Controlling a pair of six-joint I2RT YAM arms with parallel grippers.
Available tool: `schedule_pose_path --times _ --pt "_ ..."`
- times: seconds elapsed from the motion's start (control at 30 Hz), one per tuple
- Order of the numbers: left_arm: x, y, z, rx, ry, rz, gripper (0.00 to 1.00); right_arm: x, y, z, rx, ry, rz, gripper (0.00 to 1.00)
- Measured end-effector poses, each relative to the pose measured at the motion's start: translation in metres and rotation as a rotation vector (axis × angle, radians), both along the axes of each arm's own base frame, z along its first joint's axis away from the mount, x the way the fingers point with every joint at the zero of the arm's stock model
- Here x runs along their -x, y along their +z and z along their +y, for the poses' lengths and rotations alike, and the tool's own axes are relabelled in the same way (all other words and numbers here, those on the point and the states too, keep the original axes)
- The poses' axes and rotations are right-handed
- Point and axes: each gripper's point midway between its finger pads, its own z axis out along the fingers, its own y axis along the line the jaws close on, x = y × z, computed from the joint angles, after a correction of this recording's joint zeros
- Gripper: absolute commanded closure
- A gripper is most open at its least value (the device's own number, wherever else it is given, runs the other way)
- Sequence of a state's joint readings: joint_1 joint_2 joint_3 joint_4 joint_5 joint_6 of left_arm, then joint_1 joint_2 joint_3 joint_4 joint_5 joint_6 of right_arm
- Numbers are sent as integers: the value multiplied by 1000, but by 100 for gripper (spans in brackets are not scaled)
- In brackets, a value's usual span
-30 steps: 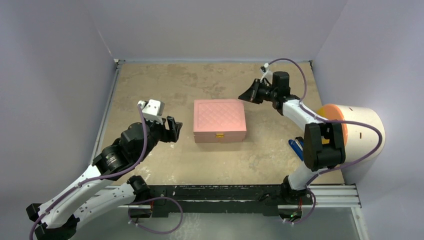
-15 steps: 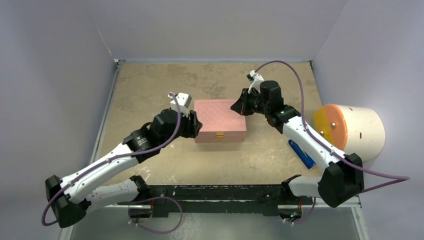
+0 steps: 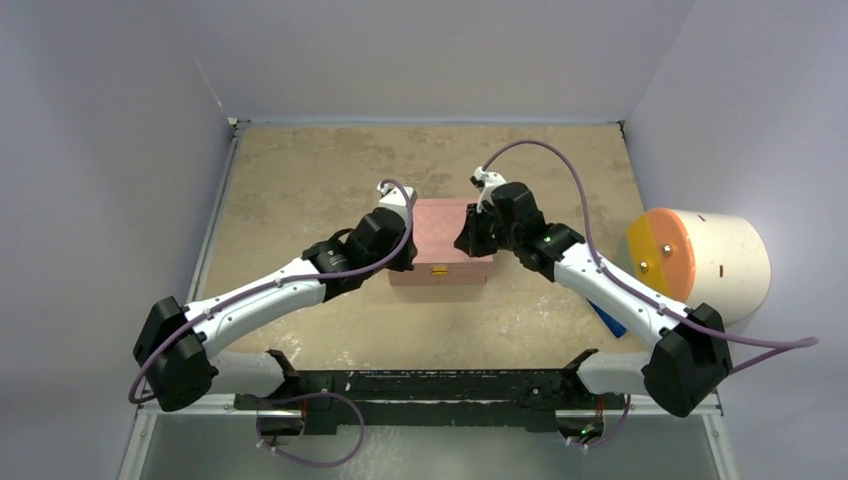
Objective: Organize the mixed jewelry
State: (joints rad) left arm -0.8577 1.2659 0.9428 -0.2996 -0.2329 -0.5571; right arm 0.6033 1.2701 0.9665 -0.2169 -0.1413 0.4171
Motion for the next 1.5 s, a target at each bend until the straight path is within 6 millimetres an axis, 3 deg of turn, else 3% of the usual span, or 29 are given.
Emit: schedule_pose_path --times 0.27,0.9,1.3,1.5 --pt "-10 -12 -10 -7 9 8 100 5 -24 8 61 25 46 100" --pt "-15 -42 -19 -3 36 52 100 6 -47 18 114 34 54 100" --pt "-13 -43 -16 60 60 36 100 4 -40 21 127 25 42 100" --pt "-13 -43 -16 65 59 34 100 -6 -1 36 87 31 -17 100"
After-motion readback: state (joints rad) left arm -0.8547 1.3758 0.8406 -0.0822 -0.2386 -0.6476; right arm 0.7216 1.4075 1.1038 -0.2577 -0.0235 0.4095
